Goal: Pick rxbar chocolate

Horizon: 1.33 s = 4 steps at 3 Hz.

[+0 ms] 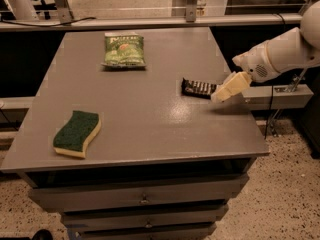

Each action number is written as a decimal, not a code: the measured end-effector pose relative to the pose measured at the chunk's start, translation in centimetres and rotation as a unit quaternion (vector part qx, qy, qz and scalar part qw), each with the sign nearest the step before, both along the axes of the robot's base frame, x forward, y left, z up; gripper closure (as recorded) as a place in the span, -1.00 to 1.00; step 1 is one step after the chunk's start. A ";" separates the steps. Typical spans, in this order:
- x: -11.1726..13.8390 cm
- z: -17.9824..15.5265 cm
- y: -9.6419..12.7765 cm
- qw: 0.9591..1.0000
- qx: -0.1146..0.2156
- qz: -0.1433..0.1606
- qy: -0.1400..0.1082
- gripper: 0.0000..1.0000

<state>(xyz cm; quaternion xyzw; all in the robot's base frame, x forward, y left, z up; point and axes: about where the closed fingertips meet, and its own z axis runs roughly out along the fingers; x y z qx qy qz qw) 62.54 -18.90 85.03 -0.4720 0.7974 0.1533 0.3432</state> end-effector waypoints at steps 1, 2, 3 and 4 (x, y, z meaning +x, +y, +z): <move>0.4 -1.9 1.8 1.000 0.019 0.009 0.003 -1.00; 0.6 -2.8 2.8 0.999 0.031 0.014 0.006 -0.63; 0.6 -3.4 3.3 0.999 0.039 0.013 0.011 -0.17; 0.6 -3.1 3.3 0.999 0.040 0.013 0.012 0.28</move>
Offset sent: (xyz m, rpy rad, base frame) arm 0.0086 0.0355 -0.0355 0.0871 0.0151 0.0305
